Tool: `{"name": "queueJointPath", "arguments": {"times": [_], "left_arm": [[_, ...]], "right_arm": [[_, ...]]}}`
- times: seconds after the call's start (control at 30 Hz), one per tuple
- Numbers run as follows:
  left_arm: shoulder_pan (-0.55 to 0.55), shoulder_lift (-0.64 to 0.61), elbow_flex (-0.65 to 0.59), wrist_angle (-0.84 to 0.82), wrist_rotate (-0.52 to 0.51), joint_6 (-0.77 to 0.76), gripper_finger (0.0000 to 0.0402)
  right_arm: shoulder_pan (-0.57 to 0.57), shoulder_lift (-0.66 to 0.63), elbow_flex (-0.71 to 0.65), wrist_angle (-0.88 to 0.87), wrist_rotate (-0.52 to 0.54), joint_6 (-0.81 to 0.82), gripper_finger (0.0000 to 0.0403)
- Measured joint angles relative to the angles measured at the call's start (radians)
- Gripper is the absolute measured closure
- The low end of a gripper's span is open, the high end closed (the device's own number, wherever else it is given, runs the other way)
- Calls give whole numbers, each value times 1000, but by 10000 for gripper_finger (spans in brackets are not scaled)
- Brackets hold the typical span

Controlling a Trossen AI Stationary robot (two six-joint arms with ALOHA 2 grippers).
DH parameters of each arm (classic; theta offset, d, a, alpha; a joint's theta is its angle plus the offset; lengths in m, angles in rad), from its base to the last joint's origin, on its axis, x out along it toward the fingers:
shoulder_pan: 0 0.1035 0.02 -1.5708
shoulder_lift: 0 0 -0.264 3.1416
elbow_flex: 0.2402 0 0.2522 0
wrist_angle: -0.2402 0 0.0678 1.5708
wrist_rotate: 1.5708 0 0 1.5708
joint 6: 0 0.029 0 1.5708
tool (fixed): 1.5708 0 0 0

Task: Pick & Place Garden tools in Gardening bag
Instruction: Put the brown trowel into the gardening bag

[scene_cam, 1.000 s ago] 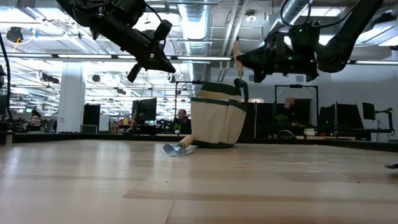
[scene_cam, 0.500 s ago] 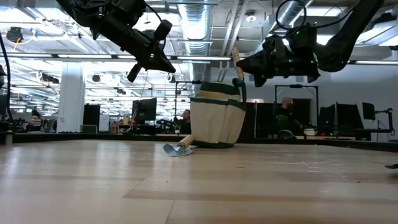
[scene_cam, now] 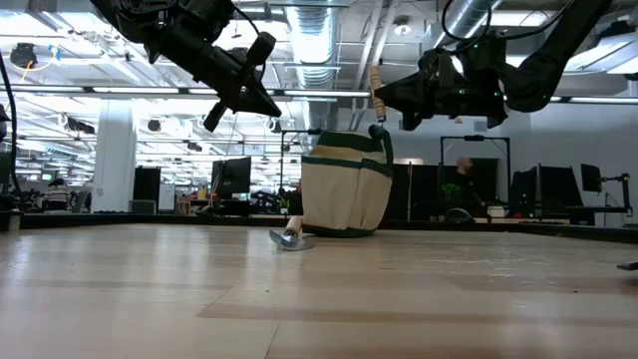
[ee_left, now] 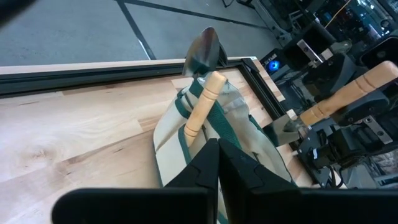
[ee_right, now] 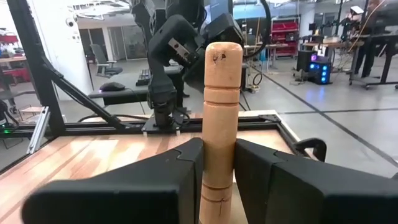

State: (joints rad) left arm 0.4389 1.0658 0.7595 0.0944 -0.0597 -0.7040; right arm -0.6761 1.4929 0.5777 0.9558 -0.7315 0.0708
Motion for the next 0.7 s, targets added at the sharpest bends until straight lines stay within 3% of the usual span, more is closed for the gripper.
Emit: {"name": "queueJointPath", "arguments": {"times": [0.27,0.5,0.7], "left_arm": [[0,0,0,0,0,0,394],[0,0,0,0,8,0,394],[0,0,0,0,8,12,394]], "right_arm": [[-8,-46,2,48,-17,68,347],[-24,-44,1,-71,-23,46,347],[-24,-36,0,-73,-28,31,347]]}}
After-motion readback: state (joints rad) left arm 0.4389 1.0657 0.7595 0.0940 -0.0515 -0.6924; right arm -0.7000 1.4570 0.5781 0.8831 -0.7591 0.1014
